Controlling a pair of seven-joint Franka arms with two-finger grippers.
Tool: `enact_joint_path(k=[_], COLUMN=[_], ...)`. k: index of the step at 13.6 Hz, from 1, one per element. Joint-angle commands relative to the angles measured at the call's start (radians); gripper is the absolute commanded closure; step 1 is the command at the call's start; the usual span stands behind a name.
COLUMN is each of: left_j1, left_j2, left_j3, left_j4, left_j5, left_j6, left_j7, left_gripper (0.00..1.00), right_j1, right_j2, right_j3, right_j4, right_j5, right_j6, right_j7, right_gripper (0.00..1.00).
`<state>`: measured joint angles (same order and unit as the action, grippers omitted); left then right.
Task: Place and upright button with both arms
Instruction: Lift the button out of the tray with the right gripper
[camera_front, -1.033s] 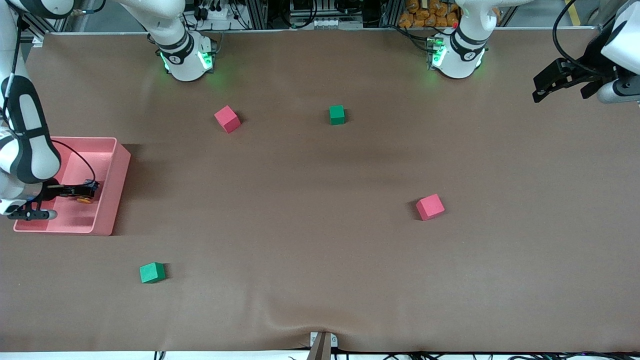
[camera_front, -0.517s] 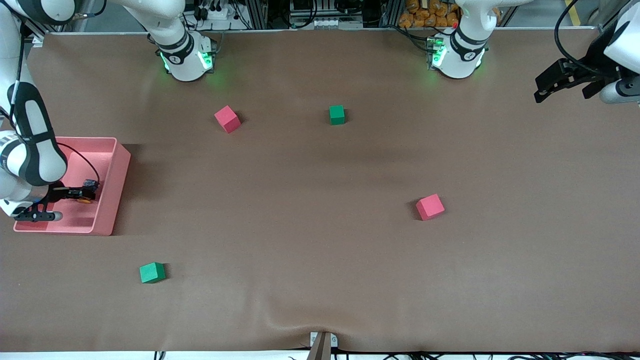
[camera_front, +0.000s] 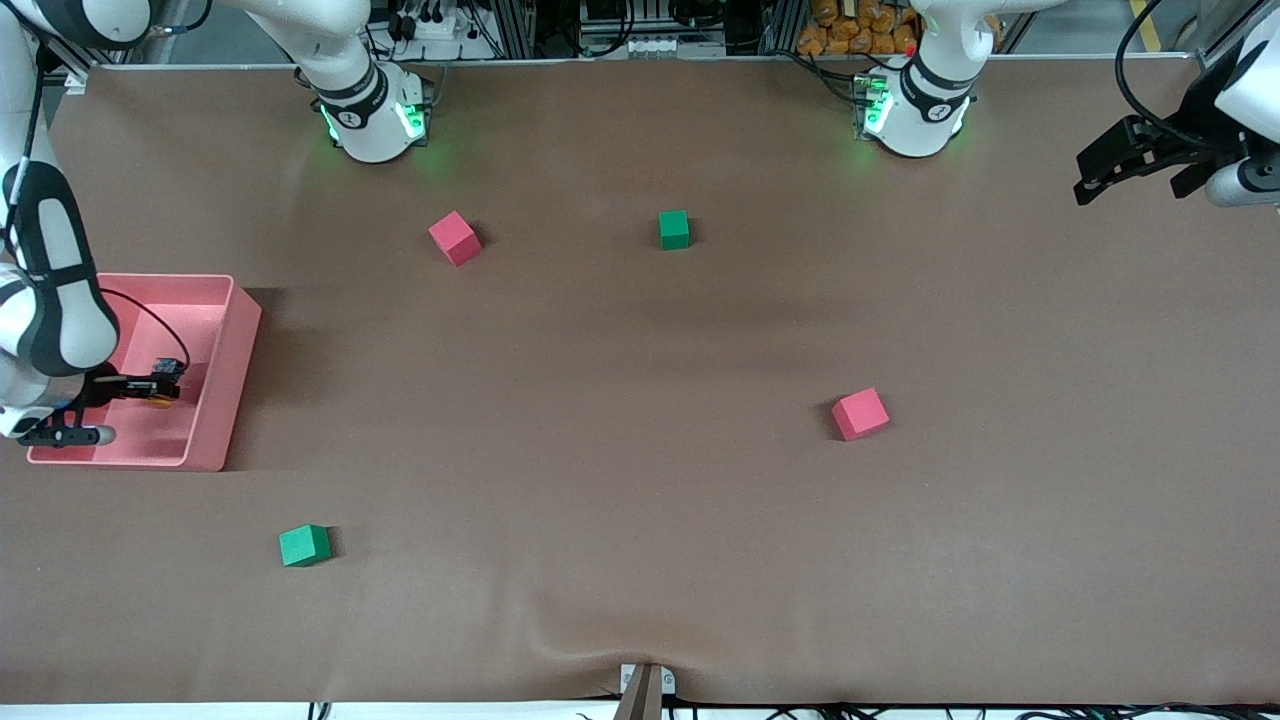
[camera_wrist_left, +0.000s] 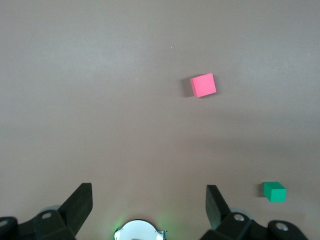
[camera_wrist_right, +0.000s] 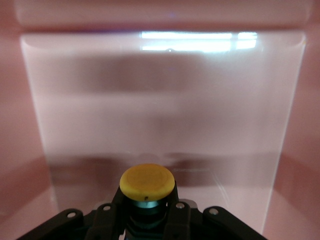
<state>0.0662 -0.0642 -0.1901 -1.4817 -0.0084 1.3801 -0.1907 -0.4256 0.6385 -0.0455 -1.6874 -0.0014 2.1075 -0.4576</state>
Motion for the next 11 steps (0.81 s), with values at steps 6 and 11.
enact_joint_path(k=[6,11], left_j1=[0.009,0.01], left_j2=[0.004,0.007], left_j3=[0.0,0.001], left_j4=[0.003,0.001], left_j5=[-0.012,-0.005], left_j6=[0.005,0.02], left_j7=[0.013,0.013], left_gripper=[0.0,0.0], right_j1=[0.082,0.357], right_j2=[-0.054,-0.109], right_j3=[0.006,0.012], right_j4=[0.303,0.361], right_j5=[0.001,0.05], right_j6=[-0.457,-0.627], right_j7=[0.035,0.388], right_gripper=[1.0,1.0])
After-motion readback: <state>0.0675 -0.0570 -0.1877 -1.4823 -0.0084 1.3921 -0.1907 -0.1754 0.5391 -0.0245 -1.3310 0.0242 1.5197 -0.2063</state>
